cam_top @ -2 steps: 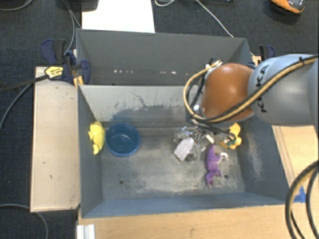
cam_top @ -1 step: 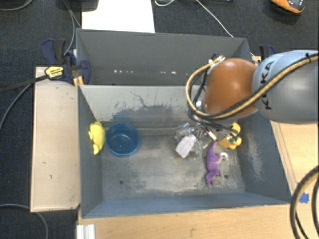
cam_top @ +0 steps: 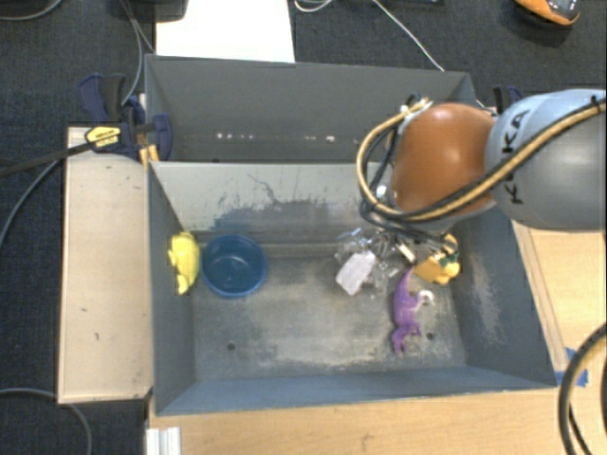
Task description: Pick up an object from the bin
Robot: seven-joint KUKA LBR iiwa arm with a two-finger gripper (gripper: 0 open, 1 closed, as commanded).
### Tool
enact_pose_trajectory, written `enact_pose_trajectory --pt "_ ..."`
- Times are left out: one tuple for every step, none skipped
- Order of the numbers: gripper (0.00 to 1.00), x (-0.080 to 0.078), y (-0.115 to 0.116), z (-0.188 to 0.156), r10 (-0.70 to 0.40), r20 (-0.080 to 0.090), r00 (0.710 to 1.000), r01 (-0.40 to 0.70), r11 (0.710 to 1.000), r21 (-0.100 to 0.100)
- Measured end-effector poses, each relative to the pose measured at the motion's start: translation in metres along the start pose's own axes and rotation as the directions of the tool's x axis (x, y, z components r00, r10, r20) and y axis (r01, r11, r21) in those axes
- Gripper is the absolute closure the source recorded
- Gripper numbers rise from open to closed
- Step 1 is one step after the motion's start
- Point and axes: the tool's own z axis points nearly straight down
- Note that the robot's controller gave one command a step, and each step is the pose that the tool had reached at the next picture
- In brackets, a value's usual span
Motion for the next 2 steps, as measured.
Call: enact_pose_trajectory --pt "1.0 0.0 0.0 -0.0051 0.0 0.0 1.0 0.0 1.0 0.0" --pt "1.0 -0.0005 -0.0001 -0.0086 0.001 0.002 1.0 -0.001 1.0 0.001"
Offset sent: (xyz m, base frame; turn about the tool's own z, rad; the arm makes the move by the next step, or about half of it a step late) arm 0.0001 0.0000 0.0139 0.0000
